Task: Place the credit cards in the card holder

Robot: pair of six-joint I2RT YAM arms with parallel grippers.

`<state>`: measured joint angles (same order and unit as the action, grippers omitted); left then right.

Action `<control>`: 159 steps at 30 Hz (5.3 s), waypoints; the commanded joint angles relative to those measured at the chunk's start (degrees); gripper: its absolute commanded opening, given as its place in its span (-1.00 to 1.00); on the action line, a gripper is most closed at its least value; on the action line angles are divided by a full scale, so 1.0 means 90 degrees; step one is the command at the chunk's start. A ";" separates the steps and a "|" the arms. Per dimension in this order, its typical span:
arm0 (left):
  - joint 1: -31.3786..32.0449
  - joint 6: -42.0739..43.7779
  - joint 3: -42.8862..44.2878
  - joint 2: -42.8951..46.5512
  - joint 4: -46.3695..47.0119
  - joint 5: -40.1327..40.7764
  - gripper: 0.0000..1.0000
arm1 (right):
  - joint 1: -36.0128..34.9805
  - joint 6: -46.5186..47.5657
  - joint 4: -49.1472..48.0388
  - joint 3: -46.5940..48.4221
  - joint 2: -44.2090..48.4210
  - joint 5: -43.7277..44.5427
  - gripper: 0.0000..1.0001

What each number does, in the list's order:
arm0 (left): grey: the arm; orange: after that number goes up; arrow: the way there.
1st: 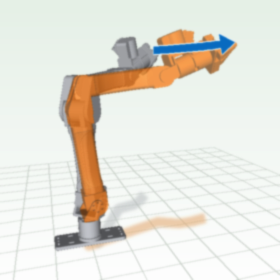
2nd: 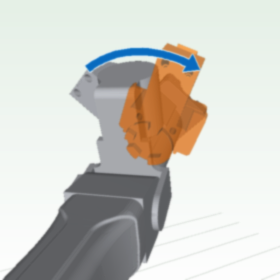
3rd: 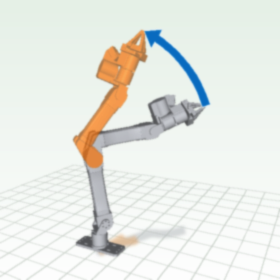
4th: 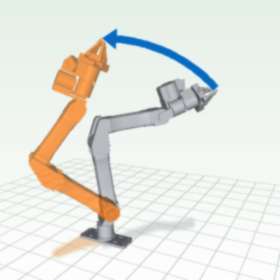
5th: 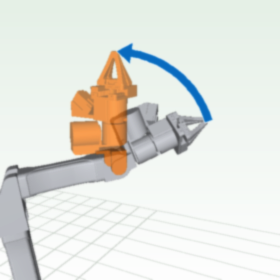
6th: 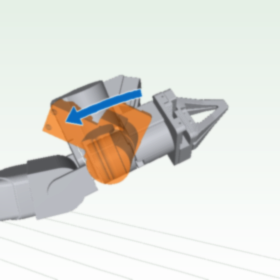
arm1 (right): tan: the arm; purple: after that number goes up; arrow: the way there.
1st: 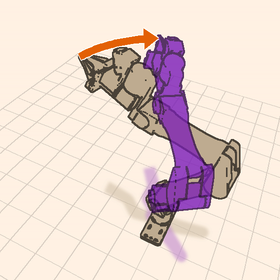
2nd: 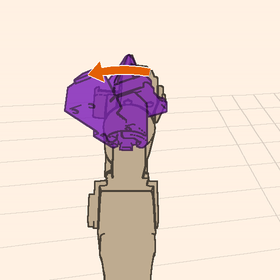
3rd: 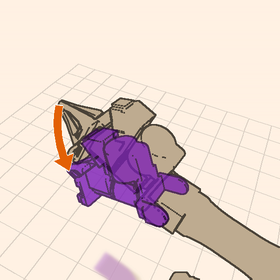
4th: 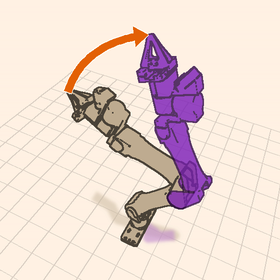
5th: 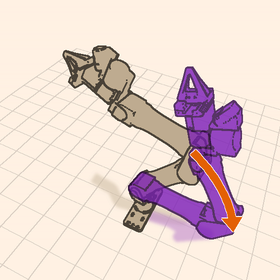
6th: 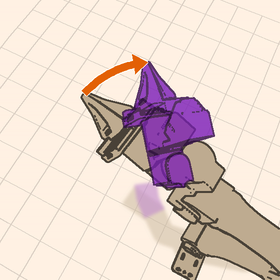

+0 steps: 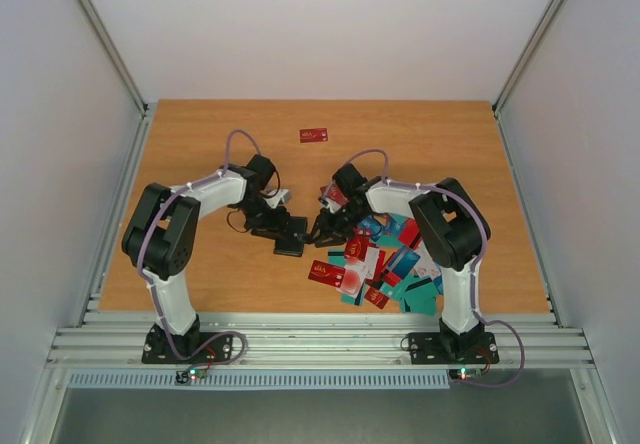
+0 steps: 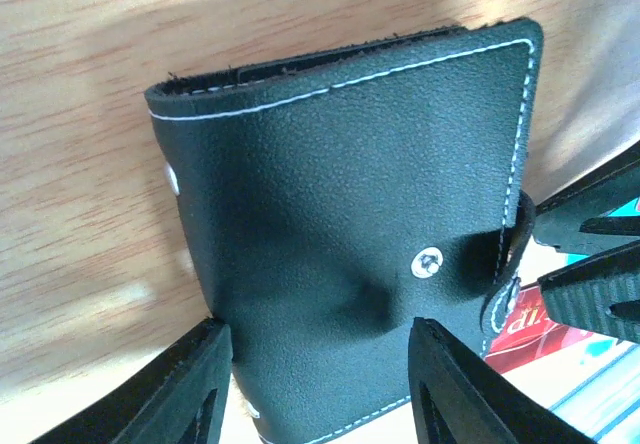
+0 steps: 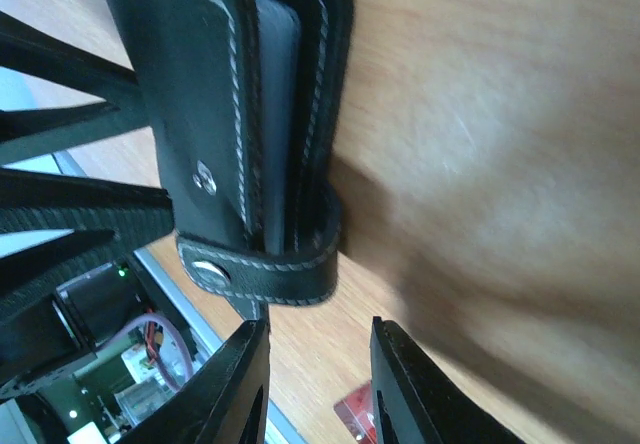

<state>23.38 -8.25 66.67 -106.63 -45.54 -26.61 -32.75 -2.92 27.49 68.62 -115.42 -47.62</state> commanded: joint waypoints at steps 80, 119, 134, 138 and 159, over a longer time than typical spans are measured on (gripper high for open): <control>0.0444 0.0106 0.0119 -0.0799 -0.0114 0.1076 -0.13 | -0.0076 -0.1539 -0.2326 -0.0368 -0.0414 -0.0676 -0.38; 0.0445 0.0059 0.0338 -0.0610 -0.0428 0.0295 -0.14 | -0.0167 -0.1224 -0.0879 0.0238 -0.1067 0.1432 -0.41; 0.0449 0.0168 0.0375 -0.0605 -0.0564 -0.0178 -0.16 | -0.0167 -0.1651 0.0442 0.0943 -0.1671 0.2022 -0.46; 0.0440 0.0149 0.0236 -0.0368 -0.0572 -0.0162 -0.16 | -0.0168 -0.1706 0.0692 0.1079 -0.1816 0.2043 -0.52; -0.0136 -0.0310 -0.0074 0.0493 -0.0008 -0.0732 0.21 | -0.0169 -0.1774 0.1134 0.1516 -0.2324 0.1786 -0.64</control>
<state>22.35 -10.98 66.87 -101.19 -48.14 -29.58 -34.22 -16.86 34.98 86.06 -127.96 -47.44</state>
